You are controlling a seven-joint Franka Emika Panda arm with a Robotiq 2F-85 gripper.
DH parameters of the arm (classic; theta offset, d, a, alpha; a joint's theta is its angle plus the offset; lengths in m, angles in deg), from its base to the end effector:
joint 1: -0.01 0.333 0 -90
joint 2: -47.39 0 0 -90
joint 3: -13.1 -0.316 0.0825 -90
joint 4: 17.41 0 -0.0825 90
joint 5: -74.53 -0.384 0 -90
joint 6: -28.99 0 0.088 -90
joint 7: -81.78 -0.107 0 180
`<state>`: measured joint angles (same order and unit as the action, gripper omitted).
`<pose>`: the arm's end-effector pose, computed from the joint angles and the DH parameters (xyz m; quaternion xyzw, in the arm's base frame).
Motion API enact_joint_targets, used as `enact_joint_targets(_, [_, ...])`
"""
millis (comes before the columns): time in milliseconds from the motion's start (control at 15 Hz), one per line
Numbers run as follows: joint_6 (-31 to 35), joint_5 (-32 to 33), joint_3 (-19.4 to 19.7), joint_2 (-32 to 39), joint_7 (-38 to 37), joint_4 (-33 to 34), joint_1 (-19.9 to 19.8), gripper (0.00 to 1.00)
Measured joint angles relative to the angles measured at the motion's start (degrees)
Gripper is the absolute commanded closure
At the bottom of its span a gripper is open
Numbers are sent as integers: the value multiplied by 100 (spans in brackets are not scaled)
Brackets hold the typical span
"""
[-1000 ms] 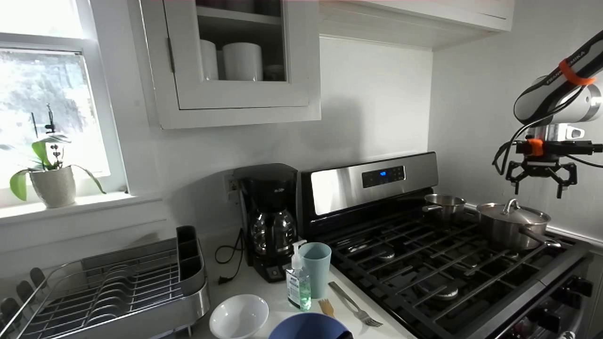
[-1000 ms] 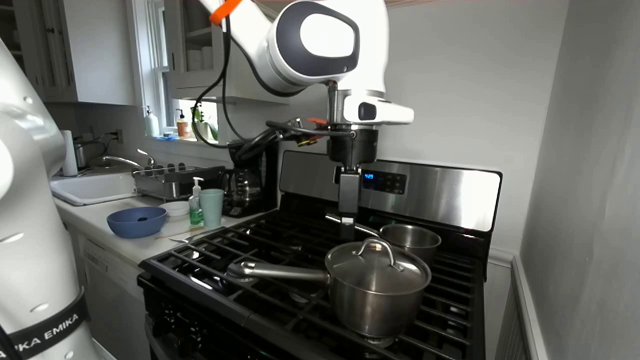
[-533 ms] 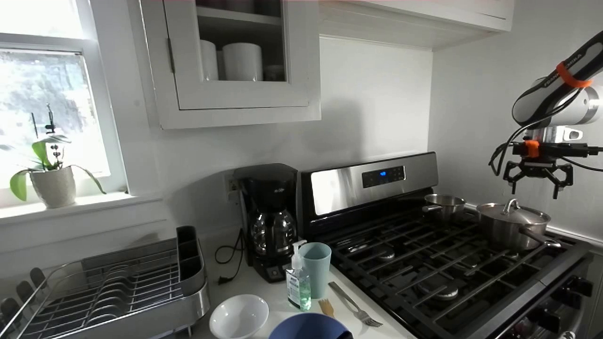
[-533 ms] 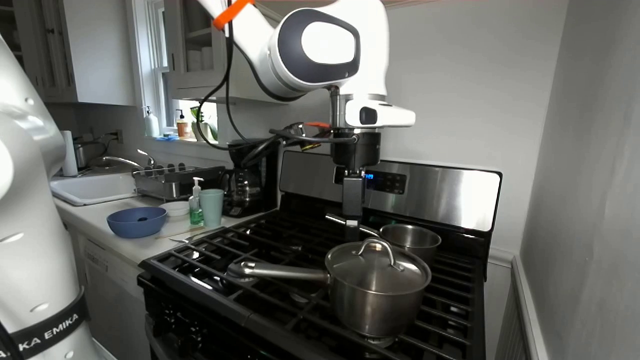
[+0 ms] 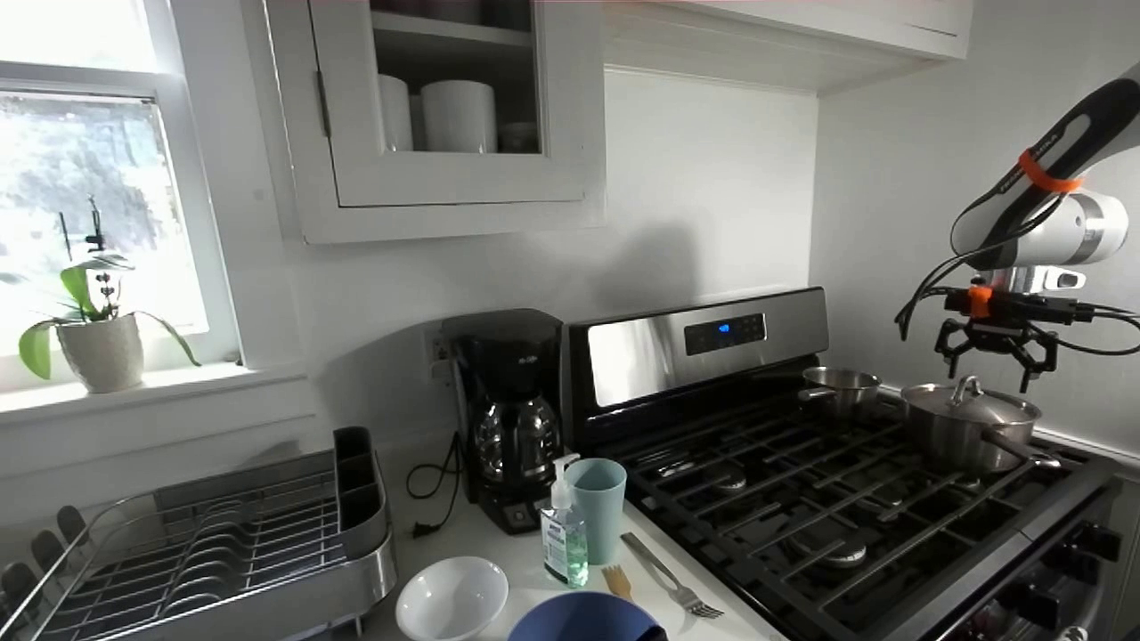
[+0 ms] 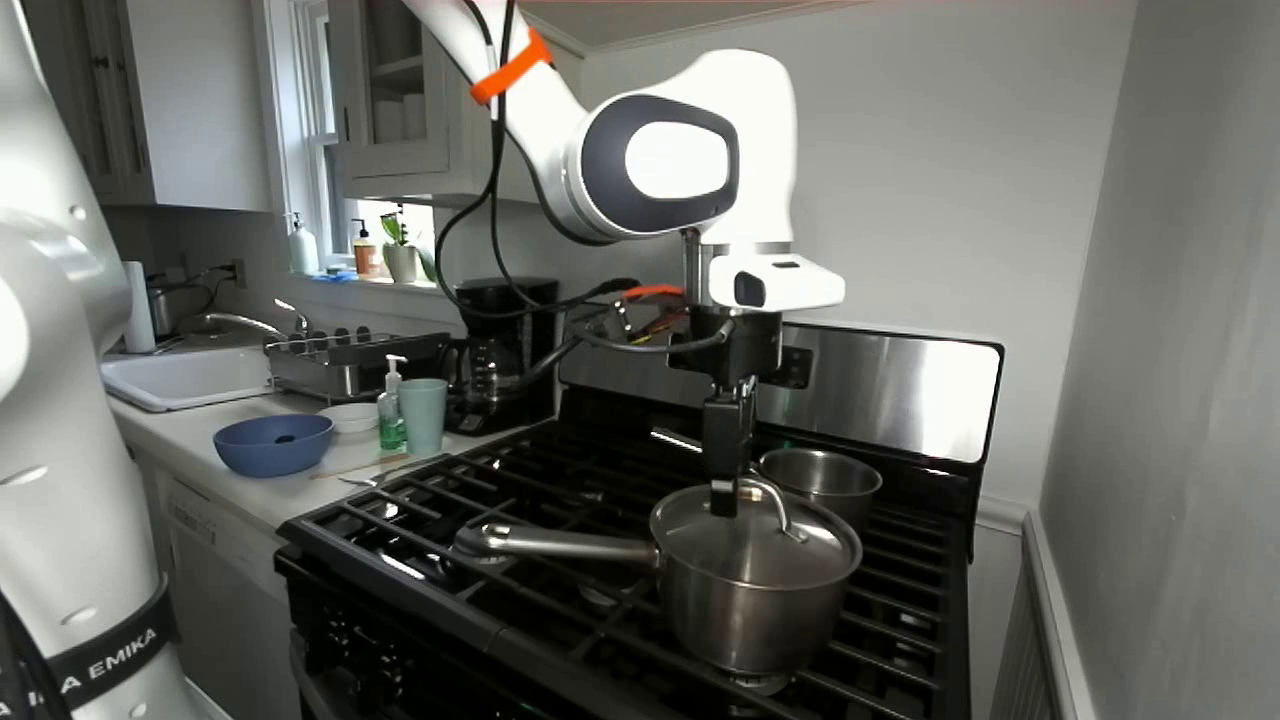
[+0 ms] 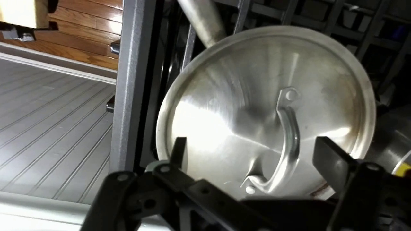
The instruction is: Take the lid off of the bowl
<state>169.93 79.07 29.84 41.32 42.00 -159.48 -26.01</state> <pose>0.3467 -0.3197 0.3359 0.7703 -0.6363 0.0410 0.0120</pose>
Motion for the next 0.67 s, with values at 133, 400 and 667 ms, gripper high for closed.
enact_joint_targets(133, [109,-50,17,155,-84,83,8,32])
enact_joint_targets(400, [176,-108,70,412,-216,268,36,62])
enact_joint_targets(667, [176,-108,111,539,-388,389,109,90])
